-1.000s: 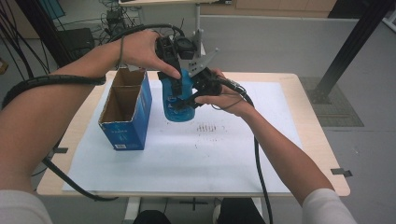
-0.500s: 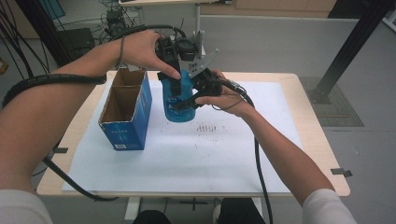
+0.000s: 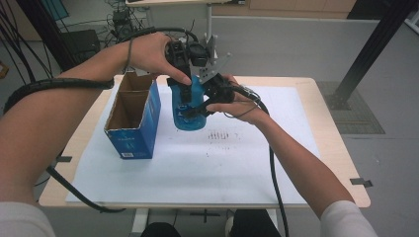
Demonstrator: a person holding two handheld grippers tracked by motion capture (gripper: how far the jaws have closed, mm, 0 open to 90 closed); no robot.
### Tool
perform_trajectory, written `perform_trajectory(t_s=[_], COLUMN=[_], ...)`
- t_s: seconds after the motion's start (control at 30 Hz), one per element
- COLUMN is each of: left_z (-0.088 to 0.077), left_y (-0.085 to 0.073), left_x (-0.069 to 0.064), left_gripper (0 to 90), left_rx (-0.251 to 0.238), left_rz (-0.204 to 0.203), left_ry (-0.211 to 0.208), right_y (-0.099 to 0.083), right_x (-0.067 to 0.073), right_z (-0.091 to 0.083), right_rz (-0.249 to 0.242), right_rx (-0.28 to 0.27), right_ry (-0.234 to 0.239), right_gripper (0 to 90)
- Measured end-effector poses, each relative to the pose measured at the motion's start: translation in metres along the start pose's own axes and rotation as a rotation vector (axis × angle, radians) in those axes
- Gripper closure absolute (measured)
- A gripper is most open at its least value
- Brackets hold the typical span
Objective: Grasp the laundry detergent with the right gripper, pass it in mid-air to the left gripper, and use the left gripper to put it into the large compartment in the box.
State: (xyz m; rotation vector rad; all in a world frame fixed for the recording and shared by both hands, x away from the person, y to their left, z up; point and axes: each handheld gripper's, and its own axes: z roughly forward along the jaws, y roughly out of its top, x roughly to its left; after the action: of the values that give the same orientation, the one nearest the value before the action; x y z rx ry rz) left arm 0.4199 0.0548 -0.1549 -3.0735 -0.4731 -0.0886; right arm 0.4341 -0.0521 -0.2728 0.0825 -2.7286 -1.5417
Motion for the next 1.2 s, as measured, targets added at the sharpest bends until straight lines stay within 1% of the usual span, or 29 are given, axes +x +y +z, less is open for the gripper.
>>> perform_trajectory(t_s=[0.07,0.2,0.3,0.57,0.6,0.63,0.67,0.8,0.9,1.13,1.2], left_z=[0.0002,0.0002,0.0002,0.0003,0.0005,0.0006,0.0008,0.0009,0.001,0.0018,0.0019], left_y=[0.0004,0.0013,0.0019,0.003,0.0033,0.0034,0.0035,0.004,0.0047,0.0049,0.0047], left_x=[-0.0003,-0.0004,-0.0003,-0.0004,-0.0003,-0.0001,0.0001,0.0002,0.0003,-0.0001,-0.0003], left_gripper=[35.8,35.8,35.9,36.1,36.2,36.2,36.2,36.2,36.3,36.4,36.4], left_rx=[-0.002,-0.004,0.0,0.009,0.013,0.015,0.014,0.013,0.012,0.01,0.017], left_rz=[-0.002,-0.001,0.003,0.0,-0.004,-0.004,-0.004,-0.007,-0.008,-0.009,-0.009], left_ry=[0.001,0.004,0.003,0.0,-0.002,-0.002,-0.003,-0.004,-0.006,-0.01,-0.011], right_y=[-0.0001,-0.0007,-0.0008,-0.0012,-0.0013,-0.0014,-0.0015,-0.0021,-0.0027,-0.0039,-0.0041], right_x=[0.0002,-0.0011,-0.0006,-0.0009,-0.0003,-0.0016,-0.0021,-0.0022,-0.0029,-0.0029,-0.0028], right_z=[-0.0001,0.0001,0.0002,0.0012,0.0011,0.0017,0.0022,0.0017,0.0016,0.0013,0.0017], right_rz=[0.004,-0.005,0.001,0.003,0.015,0.0,-0.005,0.001,-0.004,-0.004,-0.006], right_rx=[0.0,-0.007,-0.008,-0.014,-0.009,-0.015,-0.02,-0.015,-0.023,-0.023,-0.023], right_ry=[0.004,0.002,0.008,0.019,0.023,0.021,0.023,0.027,0.03,0.032,0.033], right_gripper=[43.2,43.1,43.1,43.1,43.1,43.1,43.1,43.0,42.9,42.8,42.7])
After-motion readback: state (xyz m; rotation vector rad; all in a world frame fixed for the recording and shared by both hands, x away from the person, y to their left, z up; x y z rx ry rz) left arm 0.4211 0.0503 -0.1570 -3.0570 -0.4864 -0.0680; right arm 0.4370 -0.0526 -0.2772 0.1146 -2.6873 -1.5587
